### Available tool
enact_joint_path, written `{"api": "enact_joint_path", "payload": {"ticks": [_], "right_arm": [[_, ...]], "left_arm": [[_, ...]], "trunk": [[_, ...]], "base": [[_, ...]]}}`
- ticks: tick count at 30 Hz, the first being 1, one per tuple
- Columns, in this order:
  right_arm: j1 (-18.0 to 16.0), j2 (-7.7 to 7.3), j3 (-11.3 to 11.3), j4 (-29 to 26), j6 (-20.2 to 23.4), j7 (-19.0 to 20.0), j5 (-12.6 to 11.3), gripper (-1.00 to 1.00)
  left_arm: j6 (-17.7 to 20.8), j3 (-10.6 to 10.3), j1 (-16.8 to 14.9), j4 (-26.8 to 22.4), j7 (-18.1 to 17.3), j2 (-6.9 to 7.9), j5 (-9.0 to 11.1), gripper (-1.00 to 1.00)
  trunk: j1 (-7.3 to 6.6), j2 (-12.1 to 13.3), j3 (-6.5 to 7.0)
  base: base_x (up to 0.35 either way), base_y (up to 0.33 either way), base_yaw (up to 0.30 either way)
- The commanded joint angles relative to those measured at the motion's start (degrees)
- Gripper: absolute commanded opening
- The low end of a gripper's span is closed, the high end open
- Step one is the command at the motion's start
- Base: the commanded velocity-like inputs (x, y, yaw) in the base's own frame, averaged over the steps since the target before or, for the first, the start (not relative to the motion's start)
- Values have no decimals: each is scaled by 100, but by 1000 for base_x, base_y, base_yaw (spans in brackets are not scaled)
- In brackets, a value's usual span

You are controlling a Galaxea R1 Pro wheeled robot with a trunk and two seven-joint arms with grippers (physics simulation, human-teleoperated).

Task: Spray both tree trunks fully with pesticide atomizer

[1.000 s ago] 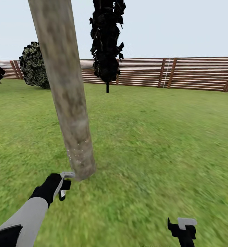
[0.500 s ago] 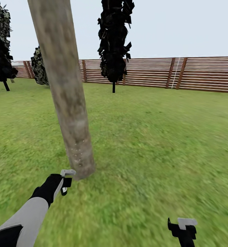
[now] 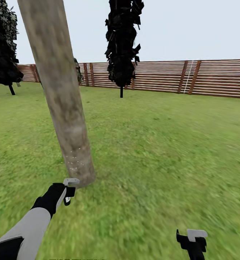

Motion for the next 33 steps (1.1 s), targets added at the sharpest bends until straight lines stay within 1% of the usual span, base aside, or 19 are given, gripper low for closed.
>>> {"api": "enact_joint_path", "payload": {"ticks": [1, 8, 17, 21, 33], "right_arm": [[-3, -1, -32, 7, -12, -28, 61, 100], [-3, -1, -32, 7, -12, -28, 61, 100], [-3, -1, -32, 7, -12, -28, 61, 100], [-3, -1, -32, 7, -12, -28, 61, 100], [-3, 4, -32, 7, -12, -28, 61, 100]], "left_arm": [[23, 27, -6, -5, -19, -4, -42, -100], [22, 27, -6, -3, -19, -11, -42, -100], [22, 27, -6, 36, -19, -21, -41, -100], [19, 28, -5, 40, -19, -21, -35, -100], [4, 27, -5, 42, -15, -21, -34, -100]], "trunk": [[-1, -2, -5], [-1, -2, -5], [-1, -2, -5], [-1, -2, -5], [-1, -2, -5]], "base": [[0, -276, 265], [12, -276, 274], [99, -276, 269], [132, -276, 73], [135, -276, 3]]}}
